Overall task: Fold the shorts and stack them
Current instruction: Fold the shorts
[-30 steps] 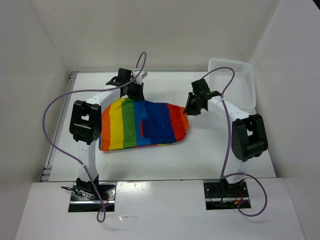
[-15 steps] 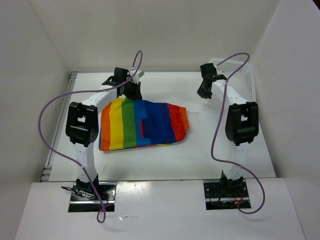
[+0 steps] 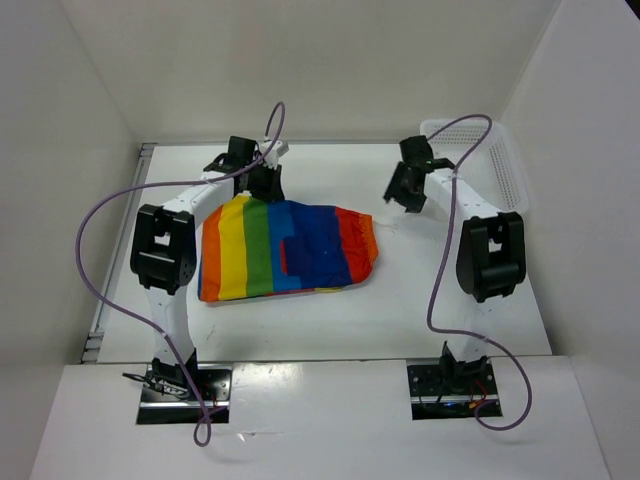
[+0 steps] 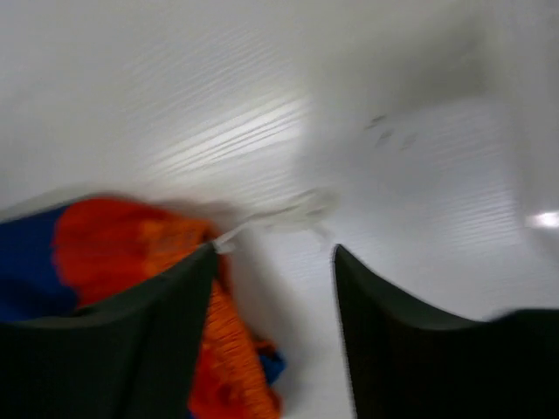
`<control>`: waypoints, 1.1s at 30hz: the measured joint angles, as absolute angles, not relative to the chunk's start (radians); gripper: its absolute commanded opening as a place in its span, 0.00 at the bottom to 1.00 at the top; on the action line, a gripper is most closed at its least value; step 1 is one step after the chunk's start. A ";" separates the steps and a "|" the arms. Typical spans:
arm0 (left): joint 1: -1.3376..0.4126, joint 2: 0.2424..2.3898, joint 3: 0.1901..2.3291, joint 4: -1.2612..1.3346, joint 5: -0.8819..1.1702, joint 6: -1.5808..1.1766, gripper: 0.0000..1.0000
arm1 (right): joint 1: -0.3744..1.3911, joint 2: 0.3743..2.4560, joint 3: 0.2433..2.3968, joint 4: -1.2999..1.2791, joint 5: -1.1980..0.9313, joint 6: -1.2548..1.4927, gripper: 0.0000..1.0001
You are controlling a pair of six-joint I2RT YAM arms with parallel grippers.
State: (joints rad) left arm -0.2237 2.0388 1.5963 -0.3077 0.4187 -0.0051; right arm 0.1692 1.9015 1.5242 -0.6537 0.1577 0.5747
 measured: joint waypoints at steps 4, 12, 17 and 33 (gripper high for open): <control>-0.224 2.023 1.568 -0.314 0.420 -0.005 0.13 | 0.250 1.811 1.395 -0.596 -0.004 0.533 0.84; -0.224 1.936 1.413 -0.332 0.434 -0.005 0.13 | 0.268 1.718 1.111 -0.538 -0.258 0.495 0.81; -0.224 1.936 1.381 -0.328 0.449 -0.005 0.13 | 0.269 1.742 1.078 -0.472 -0.348 0.489 0.74; -0.217 1.999 1.295 -0.262 0.450 -0.007 0.12 | 0.269 1.835 1.084 -0.337 -0.328 0.568 0.00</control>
State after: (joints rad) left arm -0.2173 1.9987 1.2949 -0.2615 0.4500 -0.0074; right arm 0.2687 1.8347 1.0840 -0.3374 -0.3283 0.5682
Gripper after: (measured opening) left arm 0.117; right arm 0.095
